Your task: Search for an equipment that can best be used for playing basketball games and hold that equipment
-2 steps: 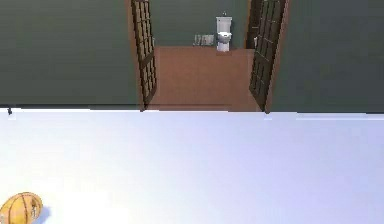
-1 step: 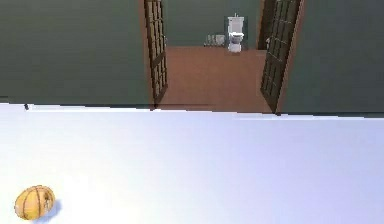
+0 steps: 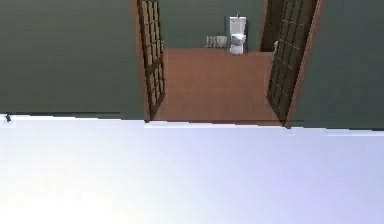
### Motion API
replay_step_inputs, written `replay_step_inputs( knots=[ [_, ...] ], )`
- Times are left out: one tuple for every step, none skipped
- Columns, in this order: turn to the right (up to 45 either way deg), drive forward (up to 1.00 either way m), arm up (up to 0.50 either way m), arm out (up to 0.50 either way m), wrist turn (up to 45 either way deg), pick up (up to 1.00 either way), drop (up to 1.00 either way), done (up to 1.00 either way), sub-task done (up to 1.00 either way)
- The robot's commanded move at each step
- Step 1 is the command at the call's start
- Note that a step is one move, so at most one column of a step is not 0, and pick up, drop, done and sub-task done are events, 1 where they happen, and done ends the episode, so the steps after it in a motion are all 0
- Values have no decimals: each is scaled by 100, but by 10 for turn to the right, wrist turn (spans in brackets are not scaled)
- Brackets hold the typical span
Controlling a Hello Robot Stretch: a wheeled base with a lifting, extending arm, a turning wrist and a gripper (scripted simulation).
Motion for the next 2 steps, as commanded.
replay_step_inputs(
  knots=[
    [-420,0,0,0,0,0,0,0,0],
    [0,30,0,0,0,0,0,0,0]
  ],
)
